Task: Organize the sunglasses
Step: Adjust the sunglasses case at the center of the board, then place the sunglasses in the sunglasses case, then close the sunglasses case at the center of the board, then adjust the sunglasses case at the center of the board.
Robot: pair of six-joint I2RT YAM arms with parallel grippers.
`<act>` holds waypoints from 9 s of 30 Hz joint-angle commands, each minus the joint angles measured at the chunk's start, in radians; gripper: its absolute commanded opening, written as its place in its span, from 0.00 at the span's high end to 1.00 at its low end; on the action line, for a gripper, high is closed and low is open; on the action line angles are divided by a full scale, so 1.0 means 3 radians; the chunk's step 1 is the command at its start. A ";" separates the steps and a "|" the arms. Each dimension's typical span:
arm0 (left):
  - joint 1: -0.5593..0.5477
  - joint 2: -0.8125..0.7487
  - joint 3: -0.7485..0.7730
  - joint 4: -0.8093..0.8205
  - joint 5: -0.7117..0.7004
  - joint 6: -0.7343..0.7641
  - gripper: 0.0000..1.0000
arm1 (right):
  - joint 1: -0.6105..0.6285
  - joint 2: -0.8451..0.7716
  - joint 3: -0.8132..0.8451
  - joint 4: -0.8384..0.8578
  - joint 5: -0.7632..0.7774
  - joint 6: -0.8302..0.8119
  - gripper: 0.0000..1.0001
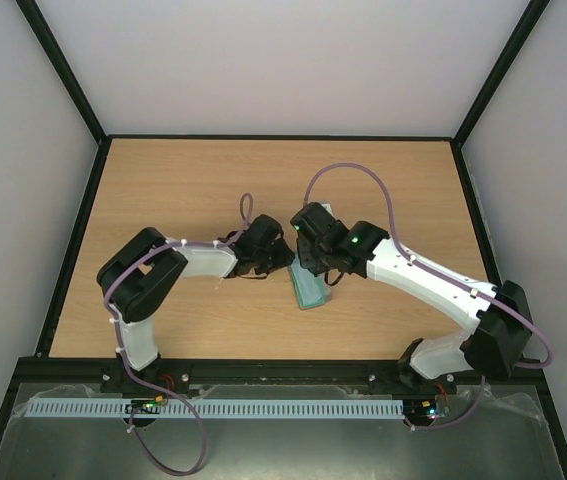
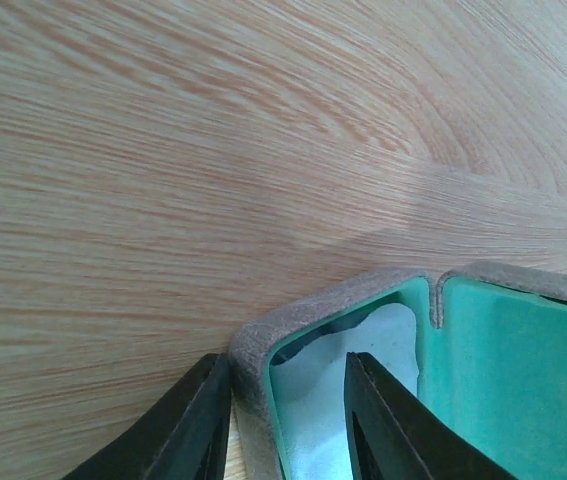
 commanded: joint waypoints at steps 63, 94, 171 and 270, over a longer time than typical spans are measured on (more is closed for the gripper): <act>0.0841 -0.1787 -0.1198 -0.0390 0.0045 0.0305 0.38 | 0.0453 0.1526 0.0065 -0.0110 0.0948 0.0375 0.99; 0.0839 -0.1774 -0.1251 -0.0349 0.0030 0.0290 0.39 | 0.0531 0.1652 -0.0162 0.0481 0.0282 0.0373 0.99; -0.0223 -0.1023 -0.1366 0.0143 -0.0006 -0.0062 0.60 | -0.1211 -0.0551 -0.1096 0.0942 -0.1291 0.0037 0.73; 0.0596 -0.2556 -0.1543 -0.0881 0.0188 0.0563 0.01 | -0.0762 0.0851 -0.0945 0.1464 -0.0767 0.0374 0.70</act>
